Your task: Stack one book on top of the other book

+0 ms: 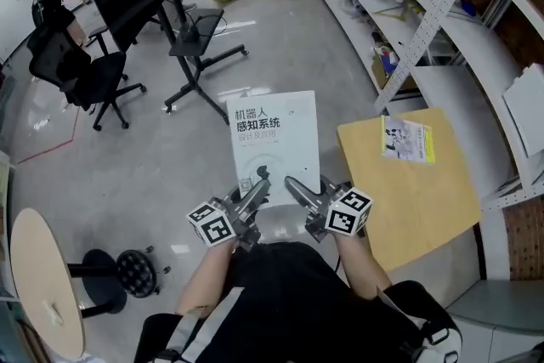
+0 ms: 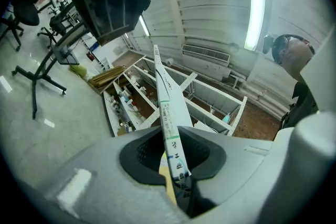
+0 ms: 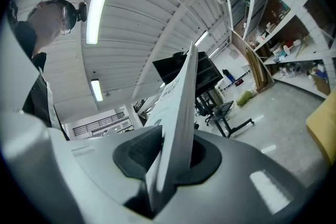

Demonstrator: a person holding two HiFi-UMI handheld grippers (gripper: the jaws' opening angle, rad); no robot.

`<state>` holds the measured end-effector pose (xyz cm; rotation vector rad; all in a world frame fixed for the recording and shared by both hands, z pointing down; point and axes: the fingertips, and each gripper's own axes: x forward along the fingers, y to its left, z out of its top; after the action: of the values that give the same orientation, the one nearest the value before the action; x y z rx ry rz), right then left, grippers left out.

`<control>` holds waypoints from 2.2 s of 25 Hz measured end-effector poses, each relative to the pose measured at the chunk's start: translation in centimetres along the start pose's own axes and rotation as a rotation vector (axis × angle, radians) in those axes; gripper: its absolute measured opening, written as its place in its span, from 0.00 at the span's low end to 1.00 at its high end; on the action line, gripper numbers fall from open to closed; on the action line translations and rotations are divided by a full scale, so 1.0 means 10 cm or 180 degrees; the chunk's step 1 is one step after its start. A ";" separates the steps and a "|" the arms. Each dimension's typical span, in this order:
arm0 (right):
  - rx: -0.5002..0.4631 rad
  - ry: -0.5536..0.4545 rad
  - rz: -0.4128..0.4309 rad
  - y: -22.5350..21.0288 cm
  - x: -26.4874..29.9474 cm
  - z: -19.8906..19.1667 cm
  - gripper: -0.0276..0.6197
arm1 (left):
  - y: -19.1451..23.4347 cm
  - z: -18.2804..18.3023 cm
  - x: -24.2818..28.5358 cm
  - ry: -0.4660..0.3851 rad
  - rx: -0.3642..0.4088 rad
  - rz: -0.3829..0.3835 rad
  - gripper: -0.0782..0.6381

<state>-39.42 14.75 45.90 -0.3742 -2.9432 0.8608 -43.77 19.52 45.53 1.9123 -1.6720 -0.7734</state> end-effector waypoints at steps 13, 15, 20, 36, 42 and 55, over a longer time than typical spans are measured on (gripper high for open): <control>0.0053 -0.0561 -0.0988 -0.67 -0.45 0.26 0.18 | 0.15 -0.20 0.96 0.0784 -0.0171 -0.0849 0.19; 0.0024 -0.0652 -0.1132 -0.74 -0.41 0.36 0.18 | 0.19 -0.12 1.09 0.0903 -0.0169 -0.0989 0.20; -0.0029 -0.0872 -0.1478 -0.90 -0.28 0.57 0.18 | 0.31 0.11 1.35 0.1172 -0.0136 -0.1292 0.20; 0.0005 -0.1469 -0.2511 -0.91 -0.23 0.56 0.17 | 0.46 0.10 1.59 0.1926 -0.0363 -0.2203 0.20; 0.0076 -0.1663 -0.2893 -0.81 -0.29 0.61 0.17 | 0.32 0.11 1.64 0.2202 -0.0393 -0.2514 0.21; 0.0081 -0.1839 -0.3017 -1.40 -1.42 0.88 0.18 | -0.18 -0.60 2.65 0.2434 -0.0522 -0.2685 0.20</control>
<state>-29.72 -4.73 46.24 1.3627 -2.9396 0.9133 -35.90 -6.51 45.94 2.3511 -0.3216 -0.3288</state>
